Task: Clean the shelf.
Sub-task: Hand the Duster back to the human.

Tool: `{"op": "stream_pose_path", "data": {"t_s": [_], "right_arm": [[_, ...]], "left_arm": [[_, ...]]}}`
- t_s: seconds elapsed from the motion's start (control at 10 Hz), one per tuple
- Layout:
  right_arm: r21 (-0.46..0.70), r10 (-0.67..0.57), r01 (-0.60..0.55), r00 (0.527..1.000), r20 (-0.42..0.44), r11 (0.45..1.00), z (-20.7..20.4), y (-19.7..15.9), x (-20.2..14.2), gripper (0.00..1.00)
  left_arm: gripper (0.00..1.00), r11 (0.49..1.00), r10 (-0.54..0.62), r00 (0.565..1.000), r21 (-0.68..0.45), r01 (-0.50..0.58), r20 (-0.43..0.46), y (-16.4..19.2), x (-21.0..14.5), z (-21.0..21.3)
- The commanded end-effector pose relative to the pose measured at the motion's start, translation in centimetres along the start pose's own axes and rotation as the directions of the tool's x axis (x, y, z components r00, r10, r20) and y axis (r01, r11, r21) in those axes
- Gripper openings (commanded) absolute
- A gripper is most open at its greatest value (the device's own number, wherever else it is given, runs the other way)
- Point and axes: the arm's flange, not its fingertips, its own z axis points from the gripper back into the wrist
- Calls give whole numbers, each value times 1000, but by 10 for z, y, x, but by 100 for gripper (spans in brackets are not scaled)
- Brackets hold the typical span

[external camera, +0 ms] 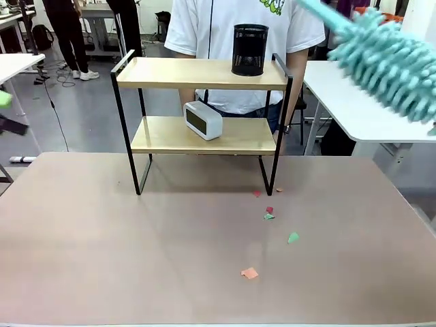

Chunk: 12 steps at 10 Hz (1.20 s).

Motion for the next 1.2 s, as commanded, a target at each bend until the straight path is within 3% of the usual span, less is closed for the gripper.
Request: {"op": "stream_pose_path", "data": {"t_s": [0.0, 0.1, 0.2, 0.4, 0.6, 1.1], "right_arm": [[19, -73, 72, 899, 431, 997, -4, -45, -18, 0], [-12, -105, 130, 849, 518, 991, 12, -64, -19, 0], [58, -146, 135, 846, 513, 989, 22, -83, -18, 0], [52, -254, 270, 795, 551, 961, 37, -126, -17, 0], [26, -374, 412, 798, 472, 911, 34, -162, -17, 0], [-28, -425, 479, 804, 416, 878, 12, -189, -10, 0]], "left_arm": [[100, 1000, -1, 978, 22, -4, 210, 32, 7, -31], [100, 997, 28, 961, 67, -48, 275, 46, 5, -30], [100, 993, 64, 954, 76, -90, 293, 58, 5, -32], [100, 986, 145, 937, 38, -165, 318, 80, 3, -36], [100, 989, 108, 951, 68, -133, 291, 69, 2, -27], [100, 989, 108, 951, 68, -133, 291, 69, 2, -27]]}}
